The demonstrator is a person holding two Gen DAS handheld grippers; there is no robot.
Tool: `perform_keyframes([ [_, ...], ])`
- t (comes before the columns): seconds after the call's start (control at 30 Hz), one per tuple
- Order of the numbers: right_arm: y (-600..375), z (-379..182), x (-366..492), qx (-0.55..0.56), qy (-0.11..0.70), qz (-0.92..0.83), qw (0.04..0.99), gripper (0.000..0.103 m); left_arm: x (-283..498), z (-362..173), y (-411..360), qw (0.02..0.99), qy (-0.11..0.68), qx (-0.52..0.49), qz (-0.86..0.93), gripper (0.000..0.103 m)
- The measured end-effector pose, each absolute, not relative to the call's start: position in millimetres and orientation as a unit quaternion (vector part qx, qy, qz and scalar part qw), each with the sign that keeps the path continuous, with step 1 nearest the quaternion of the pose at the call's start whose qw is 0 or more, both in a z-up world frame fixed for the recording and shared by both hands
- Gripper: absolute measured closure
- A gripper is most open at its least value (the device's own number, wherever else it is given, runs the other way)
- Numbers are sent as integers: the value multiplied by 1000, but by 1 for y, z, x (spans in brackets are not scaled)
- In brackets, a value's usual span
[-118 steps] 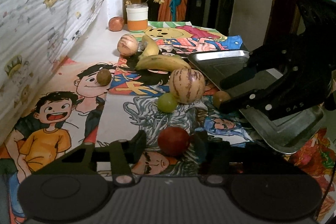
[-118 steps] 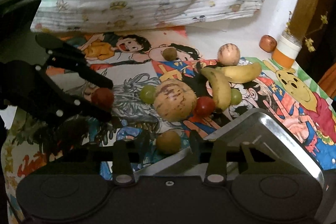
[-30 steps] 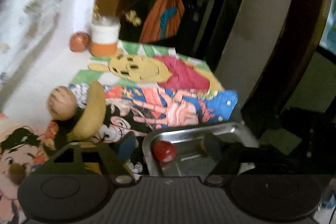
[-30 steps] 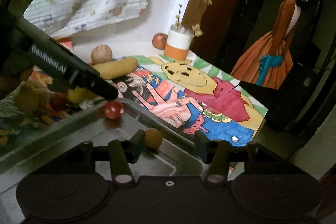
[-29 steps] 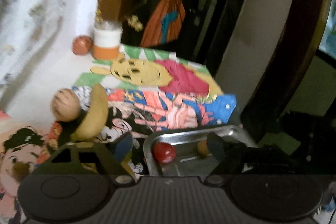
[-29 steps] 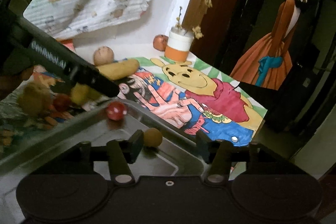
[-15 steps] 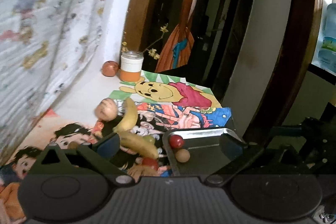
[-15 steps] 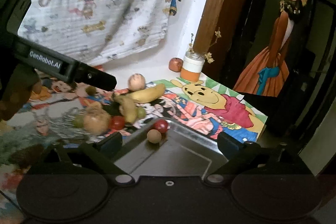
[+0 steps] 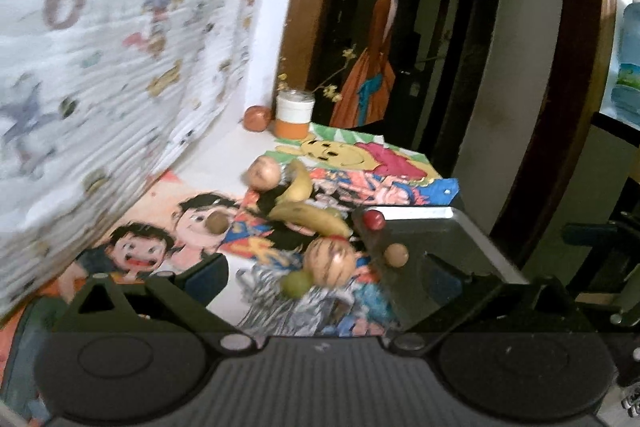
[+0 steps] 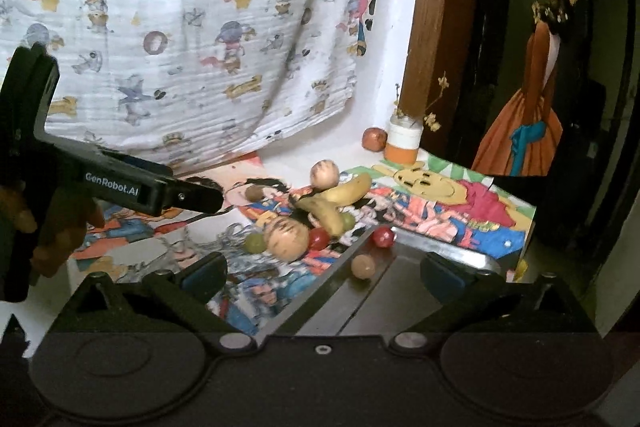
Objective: Organize fruits
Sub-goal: 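Pull both tools back from the tray toward the fruit pile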
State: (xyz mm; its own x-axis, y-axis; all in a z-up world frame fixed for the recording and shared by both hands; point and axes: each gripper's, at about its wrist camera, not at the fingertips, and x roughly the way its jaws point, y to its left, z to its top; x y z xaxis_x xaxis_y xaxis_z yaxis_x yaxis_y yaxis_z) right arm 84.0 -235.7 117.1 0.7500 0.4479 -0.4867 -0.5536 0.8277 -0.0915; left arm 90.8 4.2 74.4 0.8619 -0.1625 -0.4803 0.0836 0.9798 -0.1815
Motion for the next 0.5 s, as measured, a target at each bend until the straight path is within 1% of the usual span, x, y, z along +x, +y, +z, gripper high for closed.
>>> perform_keyframes([
  [0.27,-237,94,57,-66,251,228,939,1,67,54,21,957,277,-76,-50,0],
  [0.5,-234,69,51,-12,281,203,938,1,54,34,33,953,292,-71,-25,0],
])
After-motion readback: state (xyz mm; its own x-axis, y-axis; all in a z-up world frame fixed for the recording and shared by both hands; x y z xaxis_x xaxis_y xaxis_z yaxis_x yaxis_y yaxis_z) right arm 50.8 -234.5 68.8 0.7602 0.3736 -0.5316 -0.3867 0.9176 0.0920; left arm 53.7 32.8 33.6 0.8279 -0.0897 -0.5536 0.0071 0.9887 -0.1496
